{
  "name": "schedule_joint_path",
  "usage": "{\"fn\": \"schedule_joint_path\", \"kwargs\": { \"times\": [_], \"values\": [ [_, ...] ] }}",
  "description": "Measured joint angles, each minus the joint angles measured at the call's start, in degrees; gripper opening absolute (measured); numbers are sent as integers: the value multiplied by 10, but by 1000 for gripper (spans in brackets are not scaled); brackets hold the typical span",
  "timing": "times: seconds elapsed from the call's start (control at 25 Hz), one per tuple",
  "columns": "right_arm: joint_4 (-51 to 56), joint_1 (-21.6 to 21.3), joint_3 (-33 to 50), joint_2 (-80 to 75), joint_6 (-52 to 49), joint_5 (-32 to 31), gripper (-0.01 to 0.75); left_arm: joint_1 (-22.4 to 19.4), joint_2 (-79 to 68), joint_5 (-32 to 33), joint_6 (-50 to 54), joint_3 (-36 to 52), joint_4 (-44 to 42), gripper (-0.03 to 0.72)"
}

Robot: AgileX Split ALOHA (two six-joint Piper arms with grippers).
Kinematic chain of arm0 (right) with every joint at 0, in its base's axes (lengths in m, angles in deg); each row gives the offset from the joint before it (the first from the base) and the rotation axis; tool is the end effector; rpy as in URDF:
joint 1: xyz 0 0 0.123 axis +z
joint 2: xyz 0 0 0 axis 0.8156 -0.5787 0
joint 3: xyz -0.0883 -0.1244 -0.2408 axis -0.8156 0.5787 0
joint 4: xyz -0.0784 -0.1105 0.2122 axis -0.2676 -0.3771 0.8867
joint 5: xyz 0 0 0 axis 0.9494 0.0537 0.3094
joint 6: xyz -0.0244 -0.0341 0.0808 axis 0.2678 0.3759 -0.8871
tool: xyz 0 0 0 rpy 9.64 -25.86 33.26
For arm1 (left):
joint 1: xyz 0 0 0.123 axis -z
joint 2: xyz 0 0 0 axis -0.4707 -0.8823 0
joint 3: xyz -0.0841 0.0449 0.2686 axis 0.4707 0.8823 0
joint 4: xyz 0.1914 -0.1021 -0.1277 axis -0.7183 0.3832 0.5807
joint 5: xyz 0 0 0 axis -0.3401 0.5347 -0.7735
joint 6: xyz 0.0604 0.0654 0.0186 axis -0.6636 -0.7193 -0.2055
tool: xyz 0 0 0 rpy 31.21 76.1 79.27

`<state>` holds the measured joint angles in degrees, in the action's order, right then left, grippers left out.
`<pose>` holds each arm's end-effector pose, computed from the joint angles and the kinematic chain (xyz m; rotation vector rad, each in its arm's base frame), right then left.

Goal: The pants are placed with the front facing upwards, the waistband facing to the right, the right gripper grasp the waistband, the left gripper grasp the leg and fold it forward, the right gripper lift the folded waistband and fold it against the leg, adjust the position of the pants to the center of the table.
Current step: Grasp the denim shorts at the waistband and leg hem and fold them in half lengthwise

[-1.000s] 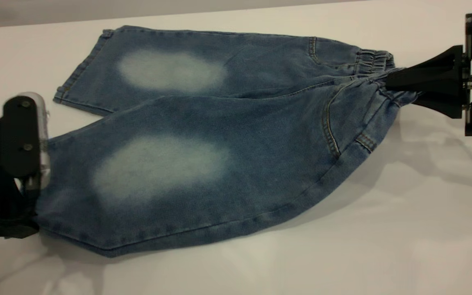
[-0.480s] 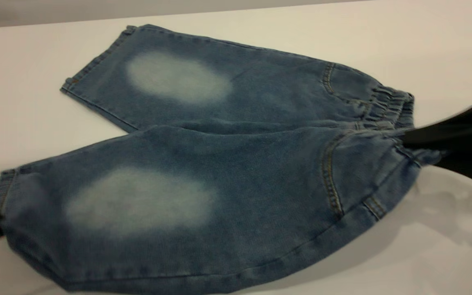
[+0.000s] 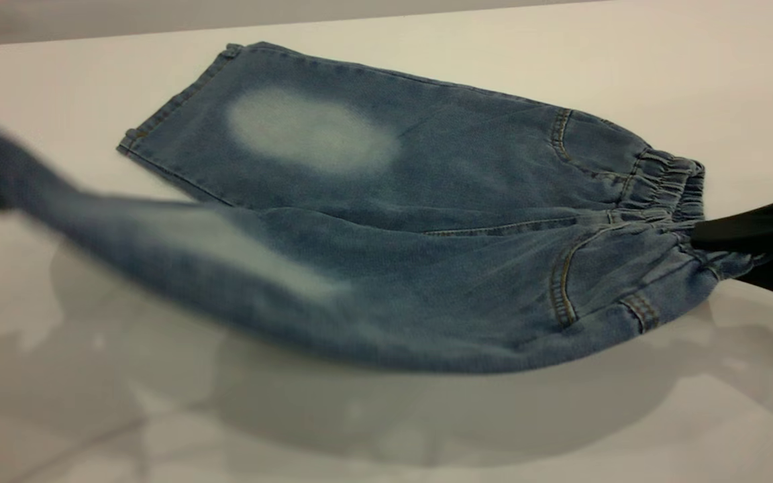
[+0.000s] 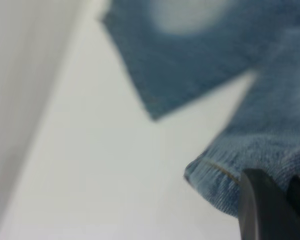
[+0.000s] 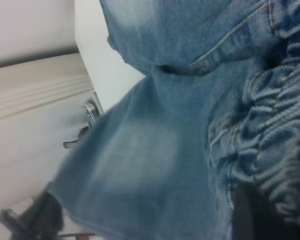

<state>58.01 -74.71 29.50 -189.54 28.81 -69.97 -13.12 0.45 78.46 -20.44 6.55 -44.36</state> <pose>0.1889 0.0208 0.0517 0.8109 2.3577 1.6849 0.1738 -0.0412 0.1880 1.2105 1.8641 0.4276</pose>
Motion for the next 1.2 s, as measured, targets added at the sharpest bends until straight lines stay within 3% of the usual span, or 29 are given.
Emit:
{"fn": "schedule_joint_path", "kwargs": {
  "times": [0.64, 1.2],
  "values": [
    [-2, 1, -75, 24, 0, 1, 37, 0, -205, -137, 20, -140, 1, 53],
    [-2, 1, -197, 24, -64, 14, 37, 0, -474, -158, 26, -377, -5, 53]
  ]
}}
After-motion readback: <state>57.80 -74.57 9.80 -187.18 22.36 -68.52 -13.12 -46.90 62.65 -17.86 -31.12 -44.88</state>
